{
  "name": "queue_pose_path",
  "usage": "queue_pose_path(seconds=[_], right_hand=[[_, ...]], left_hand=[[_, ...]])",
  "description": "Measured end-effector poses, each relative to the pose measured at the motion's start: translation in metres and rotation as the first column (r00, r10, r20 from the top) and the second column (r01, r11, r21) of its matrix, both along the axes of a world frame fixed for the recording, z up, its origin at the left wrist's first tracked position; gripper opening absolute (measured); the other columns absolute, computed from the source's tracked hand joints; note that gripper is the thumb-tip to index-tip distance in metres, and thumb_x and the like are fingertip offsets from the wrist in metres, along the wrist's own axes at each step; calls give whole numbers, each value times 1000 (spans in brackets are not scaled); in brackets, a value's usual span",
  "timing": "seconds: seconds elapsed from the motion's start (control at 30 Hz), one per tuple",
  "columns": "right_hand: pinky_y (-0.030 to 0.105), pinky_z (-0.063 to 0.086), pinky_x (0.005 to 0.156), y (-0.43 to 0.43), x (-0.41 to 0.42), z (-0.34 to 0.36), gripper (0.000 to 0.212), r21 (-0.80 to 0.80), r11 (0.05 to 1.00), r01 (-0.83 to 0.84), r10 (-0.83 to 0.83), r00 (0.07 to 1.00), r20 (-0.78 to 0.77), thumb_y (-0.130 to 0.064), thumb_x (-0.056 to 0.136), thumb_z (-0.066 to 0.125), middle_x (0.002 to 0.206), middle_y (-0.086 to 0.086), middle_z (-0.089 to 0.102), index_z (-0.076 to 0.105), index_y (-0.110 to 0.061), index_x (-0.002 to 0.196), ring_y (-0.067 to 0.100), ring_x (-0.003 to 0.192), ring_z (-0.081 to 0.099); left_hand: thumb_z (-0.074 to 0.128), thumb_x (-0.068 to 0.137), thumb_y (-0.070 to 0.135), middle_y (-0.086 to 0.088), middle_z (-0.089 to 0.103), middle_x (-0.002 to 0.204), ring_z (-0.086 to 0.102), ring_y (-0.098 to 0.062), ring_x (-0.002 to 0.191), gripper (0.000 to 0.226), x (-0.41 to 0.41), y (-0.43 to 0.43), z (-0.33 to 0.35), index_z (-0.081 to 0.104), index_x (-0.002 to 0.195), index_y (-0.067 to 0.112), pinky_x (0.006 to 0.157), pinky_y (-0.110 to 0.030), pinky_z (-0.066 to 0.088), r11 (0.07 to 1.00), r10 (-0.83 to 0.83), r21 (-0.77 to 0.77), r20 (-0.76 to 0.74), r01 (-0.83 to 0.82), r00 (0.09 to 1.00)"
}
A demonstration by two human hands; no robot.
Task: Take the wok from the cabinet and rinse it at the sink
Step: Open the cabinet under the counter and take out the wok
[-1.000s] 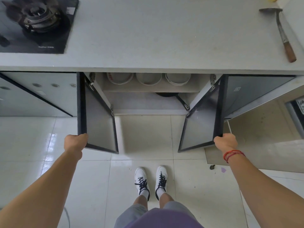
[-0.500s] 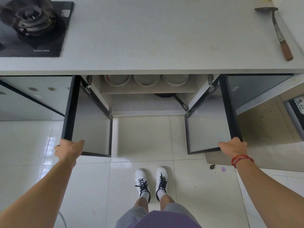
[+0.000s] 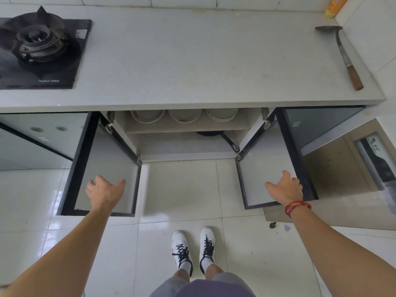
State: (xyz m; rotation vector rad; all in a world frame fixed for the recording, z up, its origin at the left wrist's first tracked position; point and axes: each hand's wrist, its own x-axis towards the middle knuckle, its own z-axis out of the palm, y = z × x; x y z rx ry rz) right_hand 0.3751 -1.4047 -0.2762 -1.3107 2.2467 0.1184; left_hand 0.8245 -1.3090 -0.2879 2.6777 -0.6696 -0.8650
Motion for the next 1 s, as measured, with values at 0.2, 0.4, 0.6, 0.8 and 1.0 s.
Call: queue_pose_path(seconds=[0.2, 0.4, 0.6, 0.8, 1.0], right_hand=[[47, 41, 96, -19, 22, 23, 68, -132, 982, -136, 143, 989, 41, -40, 88, 62, 135, 18, 45, 34, -15, 144, 35, 122, 43], [41, 40, 94, -38, 41, 47, 68, -271, 918, -289, 290, 956, -36, -47, 91, 54, 130, 14, 45, 31, -17, 147, 31, 121, 42], [40, 39, 93, -49, 54, 57, 68, -330, 812, -481, 446, 877, -180, -55, 91, 46, 136, 13, 42, 32, -23, 149, 28, 120, 43], [38, 42, 83, -57, 53, 53, 70, -347, 770, -536, 495, 844, -206, -57, 84, 39, 128, 9, 48, 40, -22, 145, 25, 111, 46], [38, 41, 87, -71, 45, 46, 67, -331, 776, -538, 503, 843, -189, -54, 90, 44, 130, 8, 45, 34, -23, 147, 24, 114, 43]], left_hand=[[58, 91, 46, -20, 25, 156, 31, -41, 140, 77, -55, -54, 30, 31, 147, 1, 112, -57, 32, 977, -109, -192, -81, 92, 991], [53, 90, 59, -10, 19, 162, 18, -30, 149, 86, -121, -101, 61, 23, 155, 11, 117, -51, 27, 864, -402, -332, -4, 378, 916], [42, 93, 65, -11, 12, 165, 4, -28, 153, 86, -165, -123, 82, 17, 157, 13, 119, -48, 19, 639, -655, -277, 292, 718, 696], [21, 83, 73, -15, 20, 163, 12, -35, 151, 95, -173, -128, 84, 25, 155, 12, 117, -47, 25, 511, -753, -71, 444, 857, 486], [16, 81, 74, -17, 22, 162, 13, -36, 152, 97, -170, -133, 81, 30, 154, 11, 118, -48, 25, 500, -777, -10, 436, 866, 454]])
